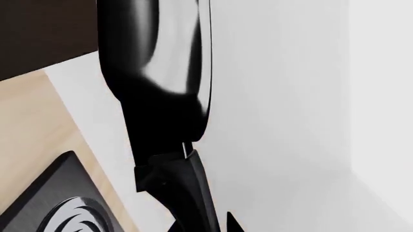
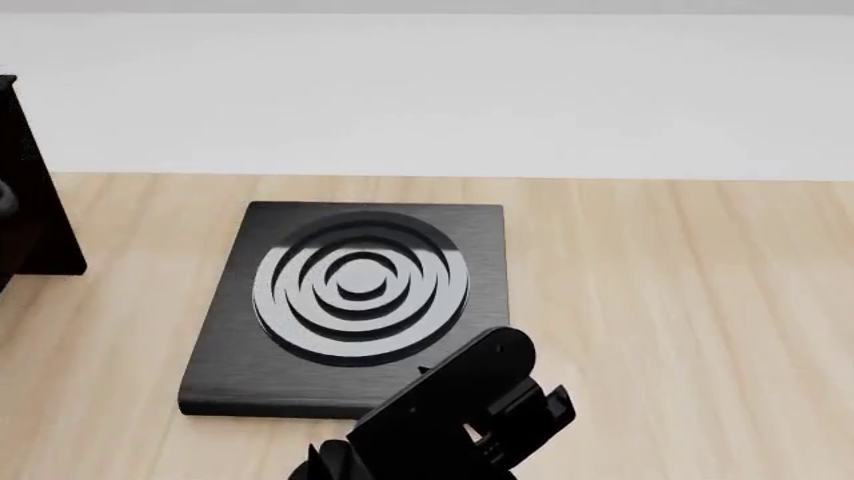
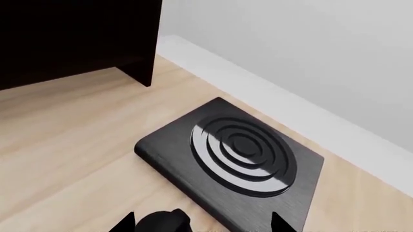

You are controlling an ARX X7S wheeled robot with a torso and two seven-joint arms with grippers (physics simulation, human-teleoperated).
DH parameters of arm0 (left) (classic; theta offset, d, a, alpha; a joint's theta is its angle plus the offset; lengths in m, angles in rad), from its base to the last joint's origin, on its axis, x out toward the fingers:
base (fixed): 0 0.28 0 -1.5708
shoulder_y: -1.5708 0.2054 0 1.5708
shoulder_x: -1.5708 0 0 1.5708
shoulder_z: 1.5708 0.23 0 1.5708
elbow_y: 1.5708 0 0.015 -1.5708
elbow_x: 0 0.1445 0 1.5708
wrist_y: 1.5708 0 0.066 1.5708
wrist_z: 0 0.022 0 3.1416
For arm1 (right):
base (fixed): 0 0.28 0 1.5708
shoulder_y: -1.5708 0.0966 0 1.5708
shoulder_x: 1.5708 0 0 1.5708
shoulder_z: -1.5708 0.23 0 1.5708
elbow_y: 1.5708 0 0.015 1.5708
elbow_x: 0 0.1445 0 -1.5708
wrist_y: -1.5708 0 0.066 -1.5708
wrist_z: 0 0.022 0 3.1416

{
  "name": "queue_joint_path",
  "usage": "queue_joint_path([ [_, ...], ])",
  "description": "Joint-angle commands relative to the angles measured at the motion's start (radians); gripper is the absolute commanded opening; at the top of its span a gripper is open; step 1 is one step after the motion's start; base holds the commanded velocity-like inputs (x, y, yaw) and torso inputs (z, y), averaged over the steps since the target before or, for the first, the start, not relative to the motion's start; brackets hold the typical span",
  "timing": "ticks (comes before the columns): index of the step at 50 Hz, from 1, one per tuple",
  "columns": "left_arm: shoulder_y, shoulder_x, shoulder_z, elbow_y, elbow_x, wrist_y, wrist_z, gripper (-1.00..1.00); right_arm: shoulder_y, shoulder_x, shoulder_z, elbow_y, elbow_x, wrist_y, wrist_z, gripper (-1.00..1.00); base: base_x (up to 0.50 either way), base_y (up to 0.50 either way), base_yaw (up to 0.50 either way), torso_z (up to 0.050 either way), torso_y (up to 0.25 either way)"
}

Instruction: Put the frying pan on the cabinet shelf.

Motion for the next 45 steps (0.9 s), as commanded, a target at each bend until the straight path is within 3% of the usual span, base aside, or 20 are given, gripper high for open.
queue_joint_path([
  [1,0.076,-0.021,-0.068,0.044,-0.08,0.034,0.071,-1.0,-0.004,0.005,-0.008,0.01,-0.004,-0.013,-0.003,1.0,0.0,0.0,0.0,0.0,0.01],
  [13,0.165,-0.023,-0.12,0.054,-0.092,0.036,0.116,-1.0,0.001,0.001,-0.018,0.016,-0.003,-0.012,0.002,1.0,0.0,0.0,0.0,0.001,0.001],
  [45,0.219,-0.028,-0.136,-0.083,-0.124,0.021,0.193,-1.0,0.005,0.005,-0.043,0.032,-0.008,-0.026,0.002,1.0,0.0,0.0,0.0,0.0,0.002],
])
